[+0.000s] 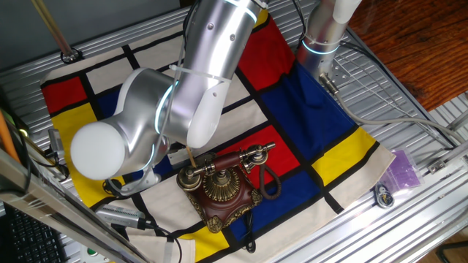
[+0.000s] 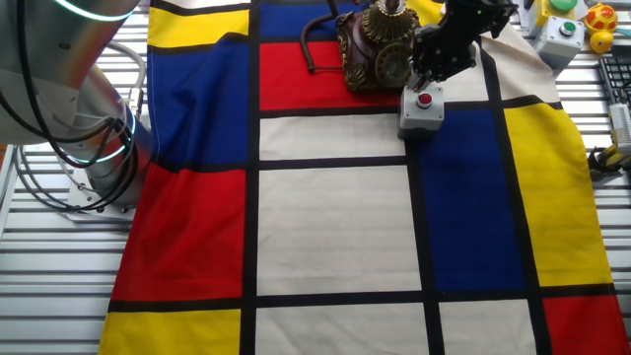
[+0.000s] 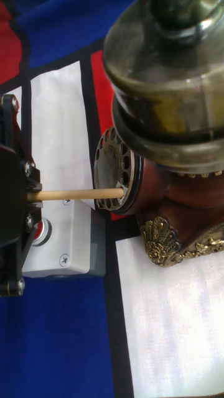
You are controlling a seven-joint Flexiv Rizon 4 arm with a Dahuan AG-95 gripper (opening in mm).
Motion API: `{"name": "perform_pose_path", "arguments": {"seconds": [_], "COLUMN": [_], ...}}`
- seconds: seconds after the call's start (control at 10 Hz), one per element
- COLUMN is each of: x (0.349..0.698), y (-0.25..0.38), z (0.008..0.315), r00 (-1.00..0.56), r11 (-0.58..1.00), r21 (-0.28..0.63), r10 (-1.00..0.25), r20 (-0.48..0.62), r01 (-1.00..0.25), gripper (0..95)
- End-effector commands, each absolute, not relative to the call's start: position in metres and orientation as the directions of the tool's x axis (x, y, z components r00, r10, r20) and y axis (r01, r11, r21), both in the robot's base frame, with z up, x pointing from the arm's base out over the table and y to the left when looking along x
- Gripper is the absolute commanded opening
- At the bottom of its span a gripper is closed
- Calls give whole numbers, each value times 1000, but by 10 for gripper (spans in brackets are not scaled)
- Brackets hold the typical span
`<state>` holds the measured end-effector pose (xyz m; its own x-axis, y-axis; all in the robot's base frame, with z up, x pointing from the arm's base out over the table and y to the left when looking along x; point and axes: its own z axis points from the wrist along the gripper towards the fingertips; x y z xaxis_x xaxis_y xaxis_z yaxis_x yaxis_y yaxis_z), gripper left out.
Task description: Dial a number on an old rotary phone
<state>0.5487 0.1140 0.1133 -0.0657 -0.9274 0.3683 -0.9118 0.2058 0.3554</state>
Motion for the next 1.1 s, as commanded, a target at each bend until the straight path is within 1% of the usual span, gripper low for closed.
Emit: {"name": "perform_pose_path", "arguments": {"seconds": [0.1, 1.1], "x": [549, 549], "y": [113, 111], "z": [112, 110], "r00": [-65, -50], "r11": [203, 188], "r21": [349, 336], "r10": [-927, -924], "r20": [369, 379], "r01": [-915, -923], "gripper": [0, 0]}}
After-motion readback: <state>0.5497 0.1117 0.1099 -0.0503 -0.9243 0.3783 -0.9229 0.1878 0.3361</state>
